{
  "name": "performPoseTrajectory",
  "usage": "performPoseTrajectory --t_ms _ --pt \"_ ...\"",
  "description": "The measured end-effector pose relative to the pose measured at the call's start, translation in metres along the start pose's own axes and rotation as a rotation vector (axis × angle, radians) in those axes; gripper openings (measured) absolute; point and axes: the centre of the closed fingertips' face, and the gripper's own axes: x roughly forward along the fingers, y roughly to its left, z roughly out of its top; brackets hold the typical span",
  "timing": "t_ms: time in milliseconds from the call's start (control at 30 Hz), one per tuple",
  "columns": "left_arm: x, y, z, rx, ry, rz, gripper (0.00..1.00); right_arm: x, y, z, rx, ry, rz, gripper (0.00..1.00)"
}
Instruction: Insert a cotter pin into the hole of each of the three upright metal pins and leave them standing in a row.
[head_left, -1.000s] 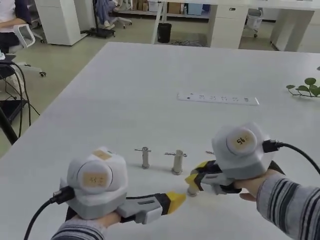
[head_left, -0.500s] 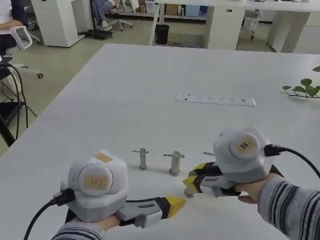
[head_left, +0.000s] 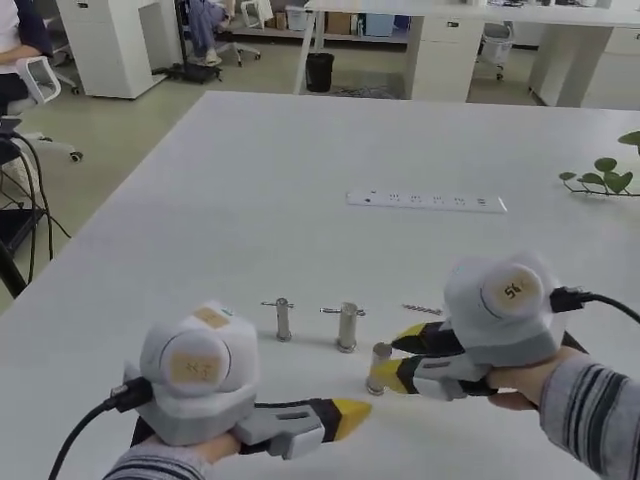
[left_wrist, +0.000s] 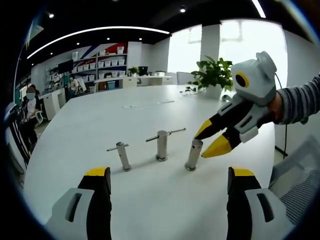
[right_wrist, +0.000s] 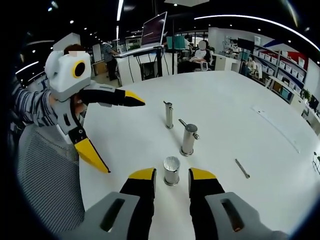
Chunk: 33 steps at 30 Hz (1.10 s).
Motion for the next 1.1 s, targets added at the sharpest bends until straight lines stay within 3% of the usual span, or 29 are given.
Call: performPoseTrajectory --t_ms 233,467,767,867,967,1100 --pt "0.001 -0.001 0.000 0.003 -0.001 -0.007 0.98 -0.017 -0.012 -0.008 -0.035 0.050 0.003 0.22" --pt "0.002 -0.004 0.002 0.005 -0.008 -0.018 0.99 -0.024 -0.044 -0.011 -0.040 0.094 -0.010 0.21" --pt "0.003 -0.004 0.001 0.007 -0.003 -0.018 0.99 -0.015 -0.082 -0.015 -0.062 0.156 -0.034 0.21" --pt "0.004 -0.005 0.002 0.010 -0.005 -0.021 0.99 -0.011 -0.088 -0.016 -0.076 0.172 -0.025 0.21" --pt "0.003 -0.003 0.002 0.007 -0.005 -0.016 0.99 -0.007 -0.097 -0.016 -0.153 0.209 -0.023 0.20" --pt "0.003 -0.001 0.002 -0.008 -0.005 -0.009 0.99 0.001 -0.106 -0.018 -0.151 0.237 -0.011 0.20"
